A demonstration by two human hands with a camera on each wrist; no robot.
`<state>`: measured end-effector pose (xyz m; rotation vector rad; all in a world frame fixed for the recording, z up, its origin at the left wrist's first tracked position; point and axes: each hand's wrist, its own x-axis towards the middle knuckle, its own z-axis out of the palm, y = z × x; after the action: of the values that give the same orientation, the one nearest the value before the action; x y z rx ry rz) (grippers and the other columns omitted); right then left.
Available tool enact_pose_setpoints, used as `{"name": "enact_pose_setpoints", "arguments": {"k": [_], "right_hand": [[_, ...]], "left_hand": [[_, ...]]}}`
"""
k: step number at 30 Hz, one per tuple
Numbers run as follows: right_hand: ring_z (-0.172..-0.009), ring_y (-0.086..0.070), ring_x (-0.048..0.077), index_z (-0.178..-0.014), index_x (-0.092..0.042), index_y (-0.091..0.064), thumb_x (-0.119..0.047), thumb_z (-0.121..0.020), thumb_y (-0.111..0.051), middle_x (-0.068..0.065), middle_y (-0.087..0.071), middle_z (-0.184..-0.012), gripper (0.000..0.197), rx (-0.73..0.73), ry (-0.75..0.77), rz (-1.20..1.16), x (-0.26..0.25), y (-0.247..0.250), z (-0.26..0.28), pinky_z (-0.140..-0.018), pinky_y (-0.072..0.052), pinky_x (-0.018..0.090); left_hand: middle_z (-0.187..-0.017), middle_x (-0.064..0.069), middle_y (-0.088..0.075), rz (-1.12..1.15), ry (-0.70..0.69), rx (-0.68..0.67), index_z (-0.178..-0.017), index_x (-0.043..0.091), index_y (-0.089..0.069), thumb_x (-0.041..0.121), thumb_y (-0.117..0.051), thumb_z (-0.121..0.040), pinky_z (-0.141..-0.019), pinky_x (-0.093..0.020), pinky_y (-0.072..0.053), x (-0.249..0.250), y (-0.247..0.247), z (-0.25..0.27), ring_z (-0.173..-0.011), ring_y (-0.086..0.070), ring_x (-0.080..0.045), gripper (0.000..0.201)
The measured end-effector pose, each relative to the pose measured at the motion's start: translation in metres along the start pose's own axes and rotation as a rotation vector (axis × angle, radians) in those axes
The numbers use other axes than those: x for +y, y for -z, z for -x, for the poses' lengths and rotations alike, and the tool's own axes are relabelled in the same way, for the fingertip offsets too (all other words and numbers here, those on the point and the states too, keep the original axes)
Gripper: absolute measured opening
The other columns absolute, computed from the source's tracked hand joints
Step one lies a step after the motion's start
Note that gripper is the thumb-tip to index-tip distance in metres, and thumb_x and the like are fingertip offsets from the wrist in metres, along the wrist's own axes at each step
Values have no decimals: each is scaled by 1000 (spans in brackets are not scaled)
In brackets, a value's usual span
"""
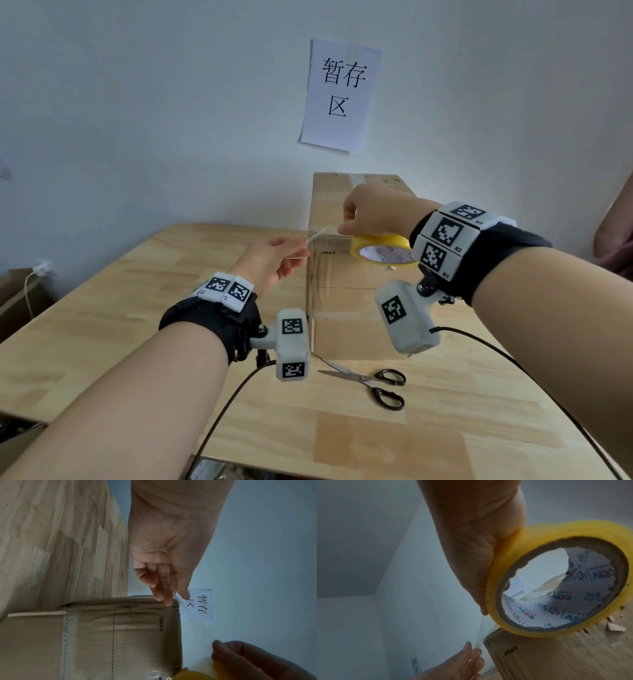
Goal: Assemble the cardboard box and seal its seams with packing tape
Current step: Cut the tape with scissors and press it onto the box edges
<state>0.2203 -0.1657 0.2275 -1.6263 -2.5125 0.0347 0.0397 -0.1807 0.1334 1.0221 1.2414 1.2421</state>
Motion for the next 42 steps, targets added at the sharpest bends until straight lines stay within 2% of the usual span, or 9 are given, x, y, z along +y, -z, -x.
{"name": "enact_pose_setpoints", "arguments": {"k": [5, 11, 16, 19, 23, 25, 32, 36, 42], "right_hand": [[-70, -51, 13, -86, -13, -63, -35, -90, -60, -5, -54, -72, 23, -30, -23, 15, 2, -4, 4, -55, -37, 23], [-62, -46, 9, -77, -19, -56, -43, -87, -63, -7, -51, -70, 27, -32, -66, 5, 6, -5, 8, -52, -31, 22], [-84, -56, 21, -110, -10, -64, -58, -77, -67, 4, -61, -94, 58, -64, -74, -111, 8, -4, 15, -55, -30, 20], [-95, -46, 14, -117, -17, -58, -57, -75, -70, -5, -50, -106, 59, -17, -84, -197, 11, -2, 17, -68, -35, 24], [-66, -47, 15, -74, -5, -64, -61, -73, -70, 8, -59, -72, 56, 47, -122, -192, 20, -3, 11, -59, -35, 26], [-46, -32, 15, -52, -10, -39, -63, -75, -66, 3, -35, -49, 64, 76, -192, -215, 21, -2, 11, -48, -26, 26], [-51, -42, 19, -67, -14, -43, -72, -76, -55, 1, -40, -59, 59, 184, -346, -498, 29, -3, 9, -54, -34, 28], [-46, -32, 16, -54, -15, -34, -62, -75, -65, -2, -29, -49, 60, 281, -267, -365, 23, 0, 11, -49, -27, 27], [-53, -42, 20, -59, -14, -41, -45, -78, -58, -1, -43, -58, 40, 350, -305, -169, 10, 15, 7, -49, -29, 23]], "left_hand": [[-83, -7, -72, -52, -65, 25, -101, 9, -60, 17, -66, -87, -53, -19, -42, 5, 1, 1, -64, -67, -14, 17], [-100, -8, -64, -179, -75, 40, -100, 11, -58, 20, -66, -88, -66, -29, -54, 14, 2, -1, -79, -67, -23, 17], [-82, -11, -66, -147, -82, 78, -86, 7, -52, 4, -56, -92, -61, -26, -56, 24, -1, -6, -67, -64, -18, 8], [-76, -10, -65, -233, -81, 105, -84, 6, -53, 4, -54, -93, -54, -25, -52, 30, -4, -6, -61, -61, -17, 10], [-73, -9, -63, -343, -124, 158, -90, 1, -55, 6, -53, -94, -51, -23, -50, 37, -8, -7, -57, -57, -16, 7], [-72, -9, -61, -374, -147, 187, -96, -1, -55, 5, -51, -95, -45, -19, -49, 43, -10, -7, -55, -55, -15, 8], [-68, -9, -61, -355, -168, 243, -76, 3, -55, 4, -54, -92, -37, -16, -44, 44, 5, -8, -50, -54, -14, 16], [-66, -7, -66, -328, -219, 208, -73, 6, -56, 6, -64, -86, -43, -17, -47, 38, 4, -8, -43, -57, -7, 16], [-58, 0, -67, -219, -237, 169, -73, 1, -66, 13, -72, -82, -45, -15, -47, 40, 0, -5, -44, -57, -5, 16]]}}
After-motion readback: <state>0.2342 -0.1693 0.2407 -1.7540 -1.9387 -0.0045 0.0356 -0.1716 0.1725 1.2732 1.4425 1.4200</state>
